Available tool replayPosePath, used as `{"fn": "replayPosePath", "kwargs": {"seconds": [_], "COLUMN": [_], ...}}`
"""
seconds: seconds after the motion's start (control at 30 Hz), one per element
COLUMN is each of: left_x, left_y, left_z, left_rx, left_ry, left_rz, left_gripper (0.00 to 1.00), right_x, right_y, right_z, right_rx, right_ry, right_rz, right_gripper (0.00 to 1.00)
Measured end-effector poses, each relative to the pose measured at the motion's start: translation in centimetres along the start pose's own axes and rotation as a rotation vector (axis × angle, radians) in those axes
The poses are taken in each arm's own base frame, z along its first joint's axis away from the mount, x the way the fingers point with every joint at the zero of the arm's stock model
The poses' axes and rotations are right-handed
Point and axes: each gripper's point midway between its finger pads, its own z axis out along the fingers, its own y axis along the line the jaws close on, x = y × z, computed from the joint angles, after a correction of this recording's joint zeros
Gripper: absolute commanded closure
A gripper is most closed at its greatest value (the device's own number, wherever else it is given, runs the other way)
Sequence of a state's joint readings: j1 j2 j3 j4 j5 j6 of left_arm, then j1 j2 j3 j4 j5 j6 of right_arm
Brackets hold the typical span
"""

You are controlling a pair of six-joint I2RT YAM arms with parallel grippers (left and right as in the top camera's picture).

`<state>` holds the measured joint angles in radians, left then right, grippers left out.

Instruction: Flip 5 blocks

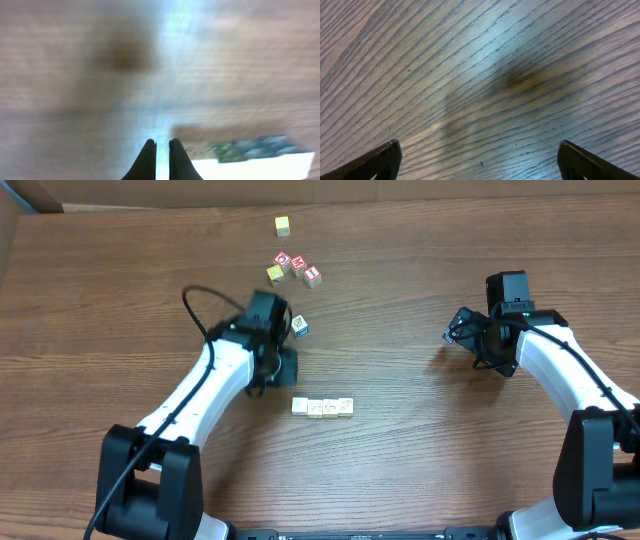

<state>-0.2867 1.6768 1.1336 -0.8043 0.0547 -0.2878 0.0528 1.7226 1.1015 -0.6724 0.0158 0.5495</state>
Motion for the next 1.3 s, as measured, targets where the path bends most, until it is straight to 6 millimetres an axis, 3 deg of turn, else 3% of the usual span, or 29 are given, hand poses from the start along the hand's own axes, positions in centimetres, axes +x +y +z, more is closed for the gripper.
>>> {"fn": "replayPosePath", "kwargs": {"seconds": [0.1,0.17,0.33,0.67,1.3], "left_x": [-2.5,-2.8,-2.1,-0.1,1.8], "left_y": [-0.8,-1.0,-1.7,-2.6,-2.8], "left_z": [-1.2,-1.4,-0.3,4.3,4.2], "left_rx": [0.024,0.029,0.042,0.025,0.044], "left_ry": [-0.077,-0.088,-0.046,0.081,0.169], "left_rz": [-0.003,-0.023,-0.052,-0.039,-0.061], "left_gripper": [0.96,0.96,0.96,0.96,0.96], "right_x": [0.0,0.0,0.0,0.0,0.0], "right_y": [0.0,0.0,0.0,0.0,0.0], "right_z": [0.0,0.0,0.0,0.0,0.0], "right_rx": [-0.001,0.000,0.000,0.000,0.000], "right_ry": [0.000,0.001,0.001,0.001,0.001], "right_rz": [0.000,0.000,0.000,0.000,0.000], "right_gripper": [0.00,0.00,0.00,0.00,0.00]}}
